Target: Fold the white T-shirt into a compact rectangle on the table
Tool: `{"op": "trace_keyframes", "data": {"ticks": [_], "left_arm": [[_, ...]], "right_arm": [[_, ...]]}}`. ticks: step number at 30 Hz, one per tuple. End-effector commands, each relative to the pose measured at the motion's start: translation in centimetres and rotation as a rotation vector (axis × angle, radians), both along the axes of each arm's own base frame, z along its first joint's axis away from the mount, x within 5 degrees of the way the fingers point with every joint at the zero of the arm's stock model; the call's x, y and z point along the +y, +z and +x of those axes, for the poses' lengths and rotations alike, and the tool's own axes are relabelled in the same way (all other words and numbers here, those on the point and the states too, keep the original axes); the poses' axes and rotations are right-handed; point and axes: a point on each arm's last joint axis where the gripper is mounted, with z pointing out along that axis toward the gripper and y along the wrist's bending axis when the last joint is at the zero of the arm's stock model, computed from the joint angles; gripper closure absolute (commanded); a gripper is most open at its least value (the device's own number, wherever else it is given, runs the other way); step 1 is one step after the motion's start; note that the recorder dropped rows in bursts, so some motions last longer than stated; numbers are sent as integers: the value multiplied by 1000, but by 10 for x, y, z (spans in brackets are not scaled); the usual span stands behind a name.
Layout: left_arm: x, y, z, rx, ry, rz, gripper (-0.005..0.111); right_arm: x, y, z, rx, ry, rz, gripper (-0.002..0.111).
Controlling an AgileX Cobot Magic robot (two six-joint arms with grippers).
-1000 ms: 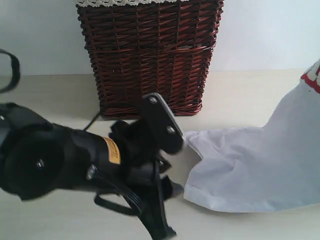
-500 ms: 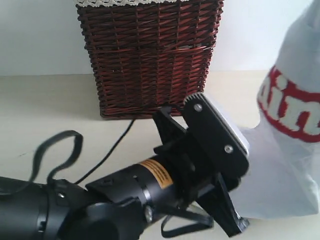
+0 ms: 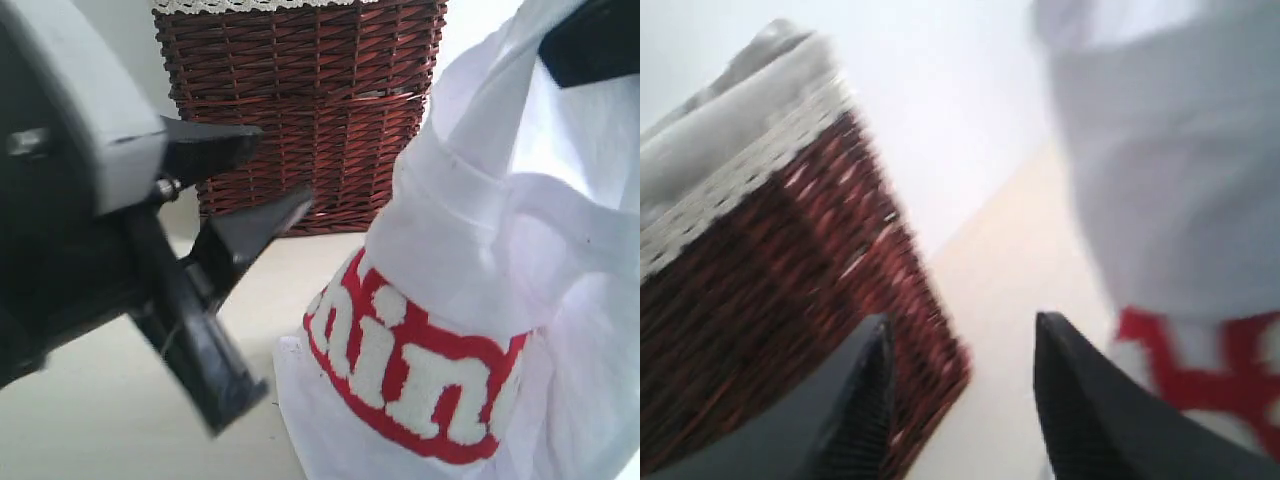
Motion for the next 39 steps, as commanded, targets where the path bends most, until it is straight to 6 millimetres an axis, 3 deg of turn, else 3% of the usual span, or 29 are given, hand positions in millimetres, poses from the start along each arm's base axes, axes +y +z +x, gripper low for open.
{"op": "trace_keyframes", "data": {"ticks": [1,5,11,16,19,26,30,39], "left_arm": [[18,22,-36,-40,-329,21,63],[35,39,-41,-74,-331,-53,63],[43,43,-31,-64,-242,-92,63],[40,22,-28,17,-292,4,63],[26,1,-23,104,-338,106,63],[7,-44,20,200,-180,266,63],[8,-41,30,155,-98,248,62],[0,-23,26,120,-188,248,62]], "right_arm": [[16,-23,3,56,85,-51,108],[39,-53,1,129,226,-128,108],[78,-91,4,136,399,-372,108],[95,-111,5,64,481,-560,108],[95,-111,3,38,501,-581,108],[84,-94,-8,-67,586,-544,108],[81,-90,-11,-77,586,-528,108],[79,-90,-9,-85,569,-544,108]]}}
